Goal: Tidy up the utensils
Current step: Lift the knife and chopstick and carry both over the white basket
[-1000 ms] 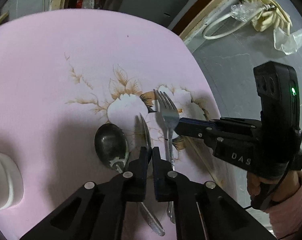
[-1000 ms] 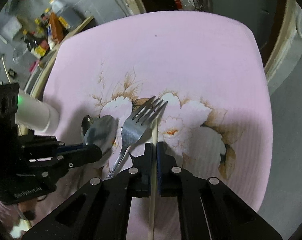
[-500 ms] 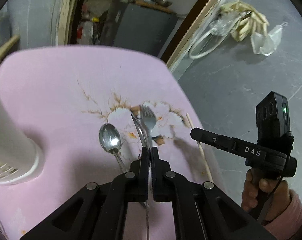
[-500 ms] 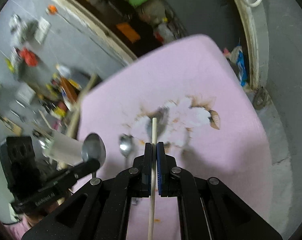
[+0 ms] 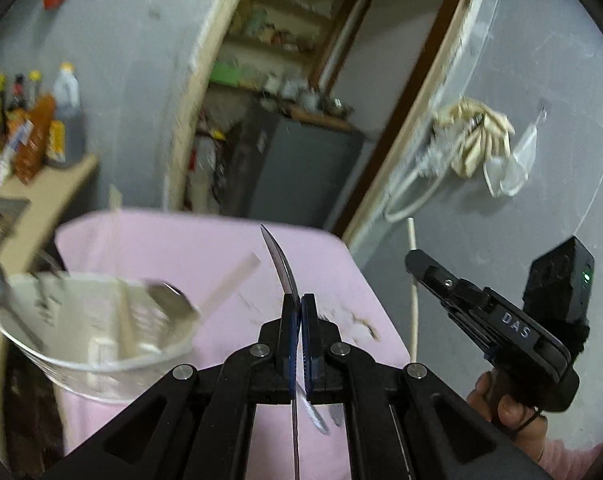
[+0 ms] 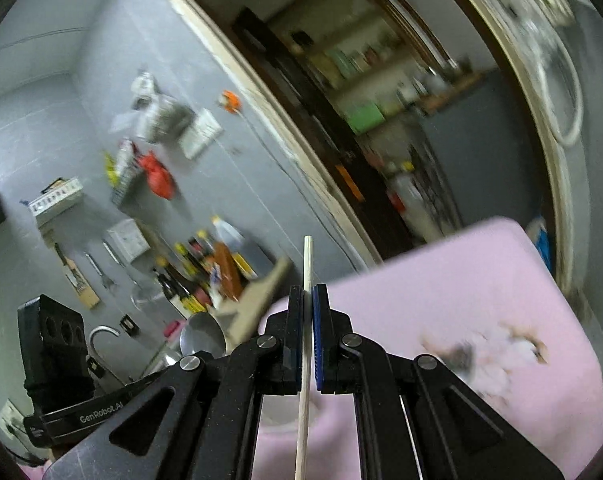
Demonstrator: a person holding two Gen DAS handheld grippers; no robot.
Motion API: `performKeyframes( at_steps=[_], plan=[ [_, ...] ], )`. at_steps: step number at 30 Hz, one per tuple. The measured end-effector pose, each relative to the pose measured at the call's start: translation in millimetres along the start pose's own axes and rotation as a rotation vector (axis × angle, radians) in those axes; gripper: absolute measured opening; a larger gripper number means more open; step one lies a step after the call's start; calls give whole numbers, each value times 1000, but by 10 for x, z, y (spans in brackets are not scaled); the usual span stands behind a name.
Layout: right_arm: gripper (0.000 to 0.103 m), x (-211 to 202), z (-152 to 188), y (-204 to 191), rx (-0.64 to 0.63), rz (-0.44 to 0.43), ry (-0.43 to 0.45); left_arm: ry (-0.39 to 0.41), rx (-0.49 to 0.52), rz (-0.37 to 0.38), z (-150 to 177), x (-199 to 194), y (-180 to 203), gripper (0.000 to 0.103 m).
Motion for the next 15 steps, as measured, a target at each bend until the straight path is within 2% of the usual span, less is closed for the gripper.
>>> performKeyframes(
  at_steps=[8,15],
  plan=[
    [4,152,-158,-924,-72,-124,148,149,14,-124,-445,-548,-643,3],
    [4,330,-72,-1502,-201,-128,283,242,-9,-200,-539,-810,-1189,3]
  ],
)
Point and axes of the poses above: each gripper's, at about its wrist camera, not at the fingertips, and x roughly the way its jaws point, y to its right, z to its underside, the point moved 7 cm from there along x, roughly the way its jaws point, and after that the axes turned 12 degrees about x, right-handed, at the moved point
